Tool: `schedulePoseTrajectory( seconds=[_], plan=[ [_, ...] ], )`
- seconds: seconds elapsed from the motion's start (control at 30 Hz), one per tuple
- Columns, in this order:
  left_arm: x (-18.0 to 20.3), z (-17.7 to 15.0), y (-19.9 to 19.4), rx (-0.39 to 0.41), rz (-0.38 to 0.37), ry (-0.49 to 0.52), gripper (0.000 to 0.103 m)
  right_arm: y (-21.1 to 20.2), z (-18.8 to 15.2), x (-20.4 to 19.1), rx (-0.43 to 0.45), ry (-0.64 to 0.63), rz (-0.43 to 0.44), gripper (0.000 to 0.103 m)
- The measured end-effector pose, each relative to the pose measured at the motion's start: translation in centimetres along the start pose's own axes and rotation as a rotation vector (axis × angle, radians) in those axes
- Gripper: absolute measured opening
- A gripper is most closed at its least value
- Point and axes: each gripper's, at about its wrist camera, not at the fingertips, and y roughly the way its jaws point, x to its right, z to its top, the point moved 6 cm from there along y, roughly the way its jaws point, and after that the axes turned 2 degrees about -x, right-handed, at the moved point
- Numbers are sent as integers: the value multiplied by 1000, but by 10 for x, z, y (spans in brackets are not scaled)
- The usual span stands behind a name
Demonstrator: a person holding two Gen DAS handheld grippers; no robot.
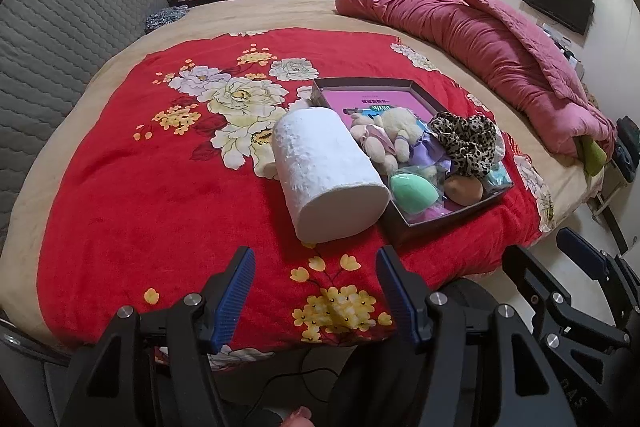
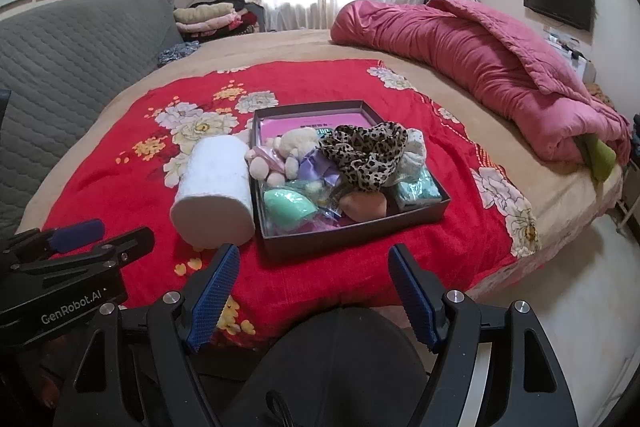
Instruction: Organize soft objects
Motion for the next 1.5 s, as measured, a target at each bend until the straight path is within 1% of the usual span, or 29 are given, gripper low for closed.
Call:
schedulePoseTrajectory(
  seconds=[0.8,1.5],
  plan=[
    [-2,-3,2,-12,17,1,62,6,-4,-1,-27,-9,7,78],
    [-5,-5,3,-23,27,-11,62,7,-5,-1,-33,-10,8,78]
  ],
)
